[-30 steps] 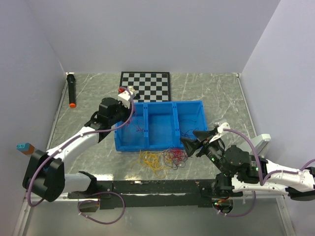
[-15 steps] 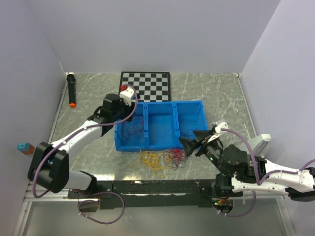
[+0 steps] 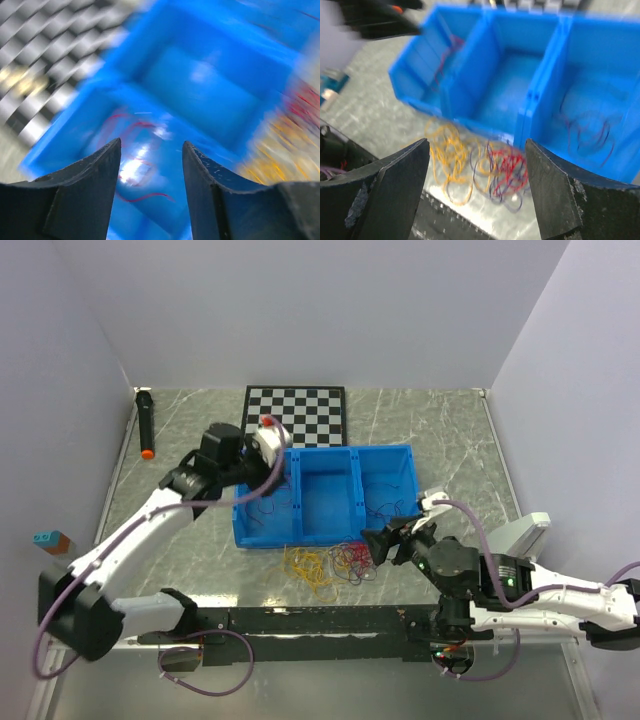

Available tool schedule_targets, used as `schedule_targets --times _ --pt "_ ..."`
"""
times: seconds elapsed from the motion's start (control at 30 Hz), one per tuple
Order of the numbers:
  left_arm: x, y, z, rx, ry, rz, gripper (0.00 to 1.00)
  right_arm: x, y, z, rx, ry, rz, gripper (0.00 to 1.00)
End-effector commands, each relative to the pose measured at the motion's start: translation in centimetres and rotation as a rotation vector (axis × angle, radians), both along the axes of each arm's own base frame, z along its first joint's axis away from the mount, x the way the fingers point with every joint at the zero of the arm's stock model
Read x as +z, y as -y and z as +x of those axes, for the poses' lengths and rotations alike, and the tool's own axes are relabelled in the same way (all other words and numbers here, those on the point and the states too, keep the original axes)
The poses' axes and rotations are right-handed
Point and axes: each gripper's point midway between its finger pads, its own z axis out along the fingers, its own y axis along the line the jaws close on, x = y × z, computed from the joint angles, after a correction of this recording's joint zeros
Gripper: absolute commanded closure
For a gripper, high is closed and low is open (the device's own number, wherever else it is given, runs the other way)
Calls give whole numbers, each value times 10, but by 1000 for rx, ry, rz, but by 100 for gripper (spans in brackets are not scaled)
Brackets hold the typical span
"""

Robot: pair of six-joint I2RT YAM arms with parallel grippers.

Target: Untangle the cables

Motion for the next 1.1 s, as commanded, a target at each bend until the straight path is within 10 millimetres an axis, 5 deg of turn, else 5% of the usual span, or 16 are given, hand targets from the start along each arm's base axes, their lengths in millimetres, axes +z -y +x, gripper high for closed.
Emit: schedule_targets --times 0.0,0.13,0.27,0.63,1.07 --pt "1 38 -101 -475 72 82 40 -61 7 -11 -60 -190 -33 17" --pt "-32 59 -142 -600 53 112 41 -103 -8 -21 -42 -287 -33 17" --pt "-47 64 -146 -603 55 124 43 -131 -16 -21 -44 -312 -96 17" --pt "-76 57 -149 -580 93 152 46 -130 -21 14 -22 -229 -85 34" --pt "-58 63 -148 -564 149 76 37 -150 -38 19 60 -281 -119 54"
